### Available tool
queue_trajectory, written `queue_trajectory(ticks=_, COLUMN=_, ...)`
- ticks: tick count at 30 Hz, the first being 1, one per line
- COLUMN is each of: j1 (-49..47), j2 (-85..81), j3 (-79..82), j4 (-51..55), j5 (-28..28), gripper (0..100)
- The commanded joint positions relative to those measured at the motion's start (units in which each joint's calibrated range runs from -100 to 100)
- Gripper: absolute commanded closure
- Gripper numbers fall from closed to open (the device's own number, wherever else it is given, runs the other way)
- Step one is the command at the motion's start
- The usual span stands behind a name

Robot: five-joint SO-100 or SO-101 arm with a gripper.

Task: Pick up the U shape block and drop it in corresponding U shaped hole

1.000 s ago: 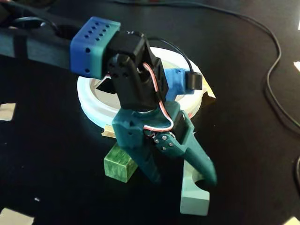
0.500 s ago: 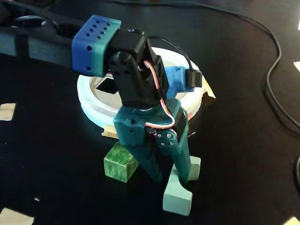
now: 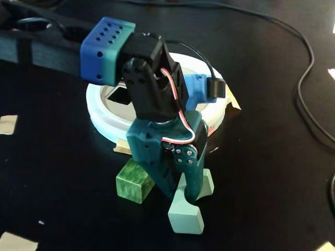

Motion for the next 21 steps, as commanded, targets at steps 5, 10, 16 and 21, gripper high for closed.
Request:
queue_trajectory(ticks=5, j1=-0.5, j2=-2.4, j3=-5.3, j4=0.5, j5=-0.5, gripper=93)
queue_trajectory(ticks=10, j1=0.9, j2=-7.1, j3=-5.2, j4=7.9, j5=-0.6, gripper=93)
queue_trajectory(ticks=16, j1=-1.0, j2=-19.7, j3=-5.1, j4=17.9, j5=-7.3, gripper=99)
queue_trajectory(ticks=21, j1=-4.4, j2=-29.2, j3=-5.1, j4=24.9, j5=-14.1, gripper=99)
